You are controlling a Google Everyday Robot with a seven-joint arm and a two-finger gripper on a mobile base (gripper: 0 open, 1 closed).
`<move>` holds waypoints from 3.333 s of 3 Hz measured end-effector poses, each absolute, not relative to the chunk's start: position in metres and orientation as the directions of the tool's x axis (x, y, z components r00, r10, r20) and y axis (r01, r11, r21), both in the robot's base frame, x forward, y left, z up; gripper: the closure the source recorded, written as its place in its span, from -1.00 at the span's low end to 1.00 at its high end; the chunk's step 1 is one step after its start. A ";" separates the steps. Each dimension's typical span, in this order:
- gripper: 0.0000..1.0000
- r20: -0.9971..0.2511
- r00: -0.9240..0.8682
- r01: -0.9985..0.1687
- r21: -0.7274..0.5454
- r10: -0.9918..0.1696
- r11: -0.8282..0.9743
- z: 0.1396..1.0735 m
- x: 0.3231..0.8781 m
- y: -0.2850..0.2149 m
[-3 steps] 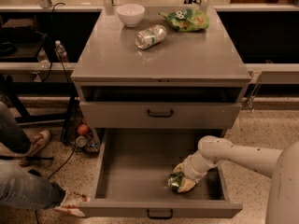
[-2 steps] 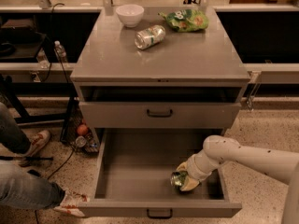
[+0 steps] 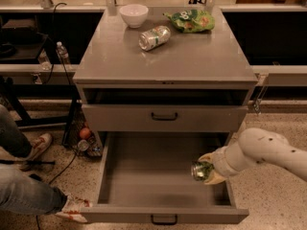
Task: Pick green can from middle drawer and place on counter
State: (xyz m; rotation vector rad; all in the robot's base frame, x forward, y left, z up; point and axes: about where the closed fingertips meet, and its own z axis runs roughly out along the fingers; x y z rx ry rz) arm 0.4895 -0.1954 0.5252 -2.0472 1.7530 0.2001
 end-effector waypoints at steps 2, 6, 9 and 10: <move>1.00 -0.361 0.180 -0.968 -0.229 -0.915 -0.101 0.563 0.487 -0.218; 1.00 -0.388 0.158 -0.829 -0.552 -0.908 0.092 0.787 0.550 -0.269; 1.00 -0.521 0.140 -0.836 -0.518 -0.842 0.181 0.832 0.588 -0.306; 1.00 -0.530 0.154 -0.853 -0.497 -0.834 0.159 0.859 0.613 -0.311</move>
Offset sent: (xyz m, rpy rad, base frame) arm 0.0019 -0.0203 0.0341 -0.0192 -0.0194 -0.0161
